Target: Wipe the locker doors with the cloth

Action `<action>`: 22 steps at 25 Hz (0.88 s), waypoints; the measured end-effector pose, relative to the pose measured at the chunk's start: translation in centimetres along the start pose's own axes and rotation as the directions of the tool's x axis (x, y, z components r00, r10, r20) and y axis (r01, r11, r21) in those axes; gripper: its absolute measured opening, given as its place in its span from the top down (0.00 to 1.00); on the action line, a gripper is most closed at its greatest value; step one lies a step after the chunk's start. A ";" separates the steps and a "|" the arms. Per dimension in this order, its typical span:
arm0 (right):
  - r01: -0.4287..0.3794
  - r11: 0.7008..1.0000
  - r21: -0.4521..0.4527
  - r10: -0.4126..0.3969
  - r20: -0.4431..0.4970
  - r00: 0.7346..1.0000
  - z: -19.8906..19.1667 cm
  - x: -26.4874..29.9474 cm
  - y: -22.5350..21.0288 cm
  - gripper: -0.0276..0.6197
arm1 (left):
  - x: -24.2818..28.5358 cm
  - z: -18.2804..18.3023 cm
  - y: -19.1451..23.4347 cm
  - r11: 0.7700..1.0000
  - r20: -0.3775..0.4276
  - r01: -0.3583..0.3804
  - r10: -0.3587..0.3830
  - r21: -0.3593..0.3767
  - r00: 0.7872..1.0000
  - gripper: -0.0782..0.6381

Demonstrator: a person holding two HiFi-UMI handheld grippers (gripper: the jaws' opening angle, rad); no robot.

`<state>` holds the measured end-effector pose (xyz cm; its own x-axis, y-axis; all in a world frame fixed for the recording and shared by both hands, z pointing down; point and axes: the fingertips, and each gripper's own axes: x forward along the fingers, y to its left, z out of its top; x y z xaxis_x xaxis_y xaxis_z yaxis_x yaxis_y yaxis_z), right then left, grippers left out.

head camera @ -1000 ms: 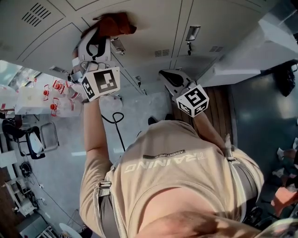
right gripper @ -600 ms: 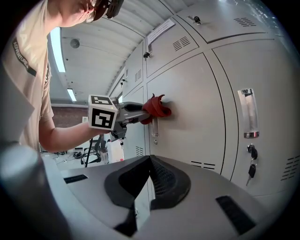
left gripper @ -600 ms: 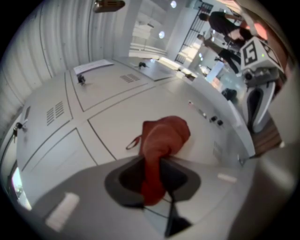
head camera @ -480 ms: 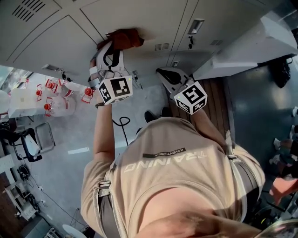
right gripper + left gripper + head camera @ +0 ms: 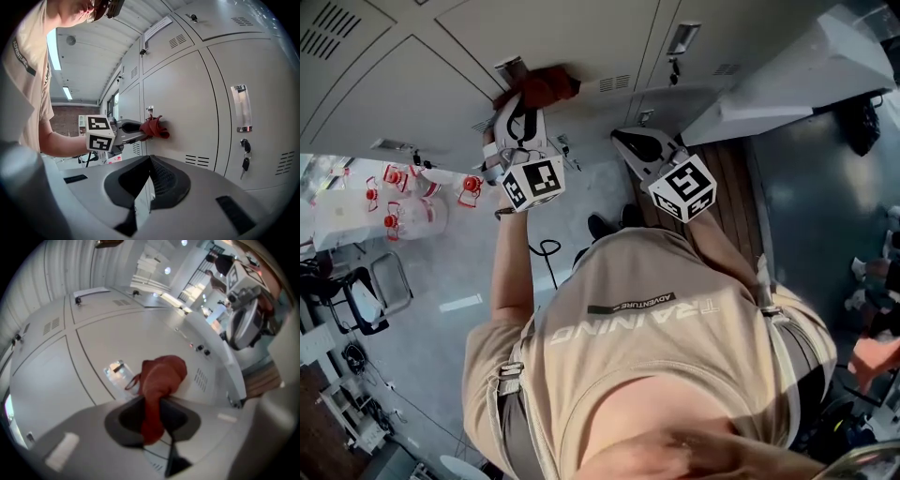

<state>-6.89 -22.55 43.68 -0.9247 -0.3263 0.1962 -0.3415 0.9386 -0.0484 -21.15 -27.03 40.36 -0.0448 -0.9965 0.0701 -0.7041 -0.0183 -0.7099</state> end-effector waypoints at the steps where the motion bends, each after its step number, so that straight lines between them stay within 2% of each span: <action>1: 0.003 1.000 0.000 -0.003 0.001 1.000 0.0 -0.1 -0.1 0.94 | 0.0 -0.3 -0.4 1.000 -0.006 0.004 -0.004 0.000 1.000 0.78; 9: 0.006 1.000 0.014 -0.006 -0.005 1.000 -0.7 -1.0 -0.6 0.94 | 1.6 -4.8 -6.3 0.991 -0.118 0.130 -0.126 0.023 0.985 0.78; 16: 0.000 1.000 0.024 0.000 -0.005 1.000 -1.2 -1.2 -0.3 0.94 | 2.1 -10.0 -10.8 0.966 -0.256 0.258 -0.249 0.000 0.934 0.78; 19: 0.005 1.000 0.024 -0.006 0.004 1.000 -1.1 -1.6 -0.3 0.94 | 1.7 -9.3 -10.6 0.965 -0.265 0.260 -0.247 0.017 0.932 0.78; 22: 0.014 1.000 0.021 -0.014 0.020 1.000 -0.7 -2.1 -0.4 0.94 | 0.4 -5.2 -8.4 0.969 -0.229 0.246 -0.236 0.013 0.944 0.78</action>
<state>-4.70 -22.17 44.00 -0.9228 -0.3420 0.1772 -0.3579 0.9314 -0.0664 -18.94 -26.90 49.98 -0.0380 -0.9182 0.3944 -0.6843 -0.2637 -0.6799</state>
